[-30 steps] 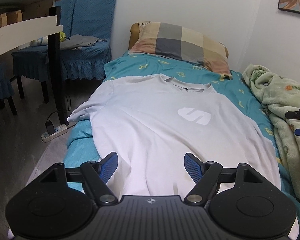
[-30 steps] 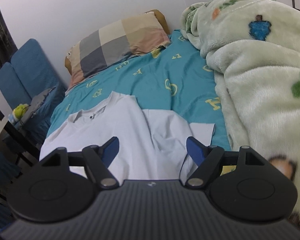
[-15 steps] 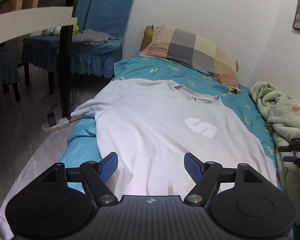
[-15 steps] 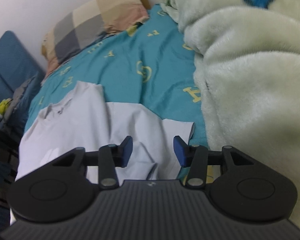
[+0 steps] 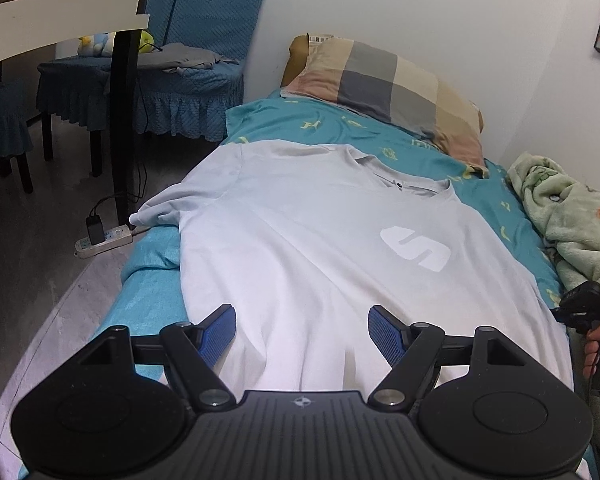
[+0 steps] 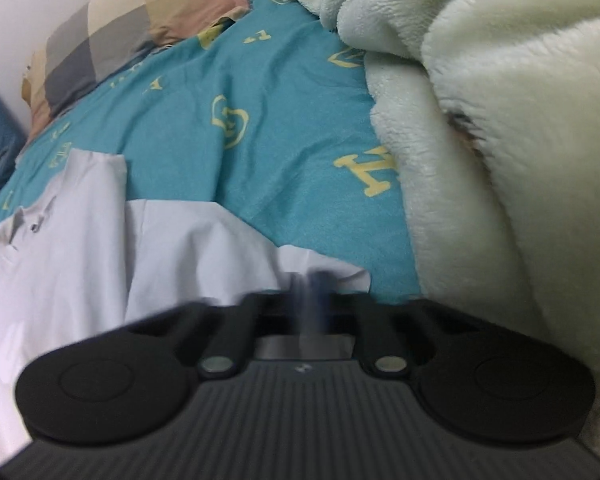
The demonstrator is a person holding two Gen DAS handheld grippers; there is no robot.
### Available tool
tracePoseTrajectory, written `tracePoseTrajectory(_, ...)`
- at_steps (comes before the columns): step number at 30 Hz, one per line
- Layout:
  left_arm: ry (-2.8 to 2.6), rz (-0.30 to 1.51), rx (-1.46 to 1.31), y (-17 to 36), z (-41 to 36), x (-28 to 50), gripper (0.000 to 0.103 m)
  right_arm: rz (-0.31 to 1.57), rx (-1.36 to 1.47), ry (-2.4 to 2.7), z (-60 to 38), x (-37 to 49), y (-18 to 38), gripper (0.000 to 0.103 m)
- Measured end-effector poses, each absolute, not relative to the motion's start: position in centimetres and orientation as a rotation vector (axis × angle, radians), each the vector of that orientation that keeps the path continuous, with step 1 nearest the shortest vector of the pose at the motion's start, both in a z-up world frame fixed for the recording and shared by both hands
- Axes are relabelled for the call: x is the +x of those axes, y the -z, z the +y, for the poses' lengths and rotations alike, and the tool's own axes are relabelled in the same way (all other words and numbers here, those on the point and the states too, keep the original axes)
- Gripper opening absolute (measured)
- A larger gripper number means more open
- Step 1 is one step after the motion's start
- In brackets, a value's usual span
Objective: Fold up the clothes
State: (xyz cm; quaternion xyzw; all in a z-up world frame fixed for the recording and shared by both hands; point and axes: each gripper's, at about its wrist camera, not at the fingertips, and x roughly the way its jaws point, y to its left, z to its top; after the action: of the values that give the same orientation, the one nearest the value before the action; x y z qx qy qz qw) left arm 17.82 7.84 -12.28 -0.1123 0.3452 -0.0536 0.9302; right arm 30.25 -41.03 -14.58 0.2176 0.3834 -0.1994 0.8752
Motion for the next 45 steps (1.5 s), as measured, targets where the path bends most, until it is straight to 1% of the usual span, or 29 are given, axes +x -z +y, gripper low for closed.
tracePoseTrajectory(6,0.112,0.693,-0.231,12.6,8.3,18.4,0.075,0.662,0.318,0.488,-41.7,30.7,9.9,0.004)
tracePoseTrajectory(11,0.088,0.673,-0.229,11.8,9.7,18.3,0.075,0.560,0.215,0.541,-42.2,30.9,6.4,0.004)
tracePoseTrajectory(15,0.028,0.720,-0.243,11.8,11.7,18.9,0.075,0.607,0.227,0.554,-42.7,30.6,8.1,0.006)
tracePoseTrajectory(18,0.035,0.760,-0.290,11.7,13.5,19.2,0.075,0.646,0.288,0.509,-43.0,29.8,8.2,0.009)
tracePoseTrajectory(20,0.040,0.776,-0.295,11.6,14.2,19.0,0.075,0.674,0.288,0.465,-42.4,28.9,7.6,0.030)
tracePoseTrajectory(21,0.046,0.787,-0.281,11.4,14.4,18.9,0.075,0.671,0.276,0.434,-41.9,28.1,7.1,0.035)
tracePoseTrajectory(22,0.052,0.798,-0.268,11.2,14.7,18.7,0.075,0.670,0.262,0.404,-41.5,27.3,6.5,0.046)
tracePoseTrajectory(23,0.060,0.809,-0.258,10.9,15.0,18.2,0.075,0.674,0.246,0.376,-41.0,26.4,5.8,0.053)
tracePoseTrajectory(25,0.103,0.847,-0.235,10.4,15.5,17.5,0.075,0.704,0.222,0.307,-39.9,24.1,4.2,0.054)
tracePoseTrajectory(28,0.191,0.946,-0.164,10.0,16.3,16.3,0.076,0.847,0.191,0.114,-37.7,20.8,2.7,0.054)
tracePoseTrajectory(32,0.275,1.119,-0.048,11.8,18.2,14.5,0.078,1.088,0.169,-0.138,-33.1,16.2,2.4,0.054)
tracePoseTrajectory(34,0.307,1.209,-0.016,13.0,19.3,13.7,0.078,1.226,0.164,-0.229,-30.5,14.4,3.3,0.054)
tracePoseTrajectory(37,0.334,1.304,-0.063,14.4,21.4,12.8,0.078,1.415,0.101,-0.327,-26.7,12.5,5.4,0.055)
tracePoseTrajectory(40,0.359,1.349,-0.120,14.8,22.9,12.6,0.078,1.539,0.013,-0.362,-24.0,11.8,7.4,0.055)
tracePoseTrajectory(45,0.467,1.448,-0.038,15.7,21.1,12.1,0.078,1.687,-0.094,-0.316,-22.2,11.5,10.7,0.054)
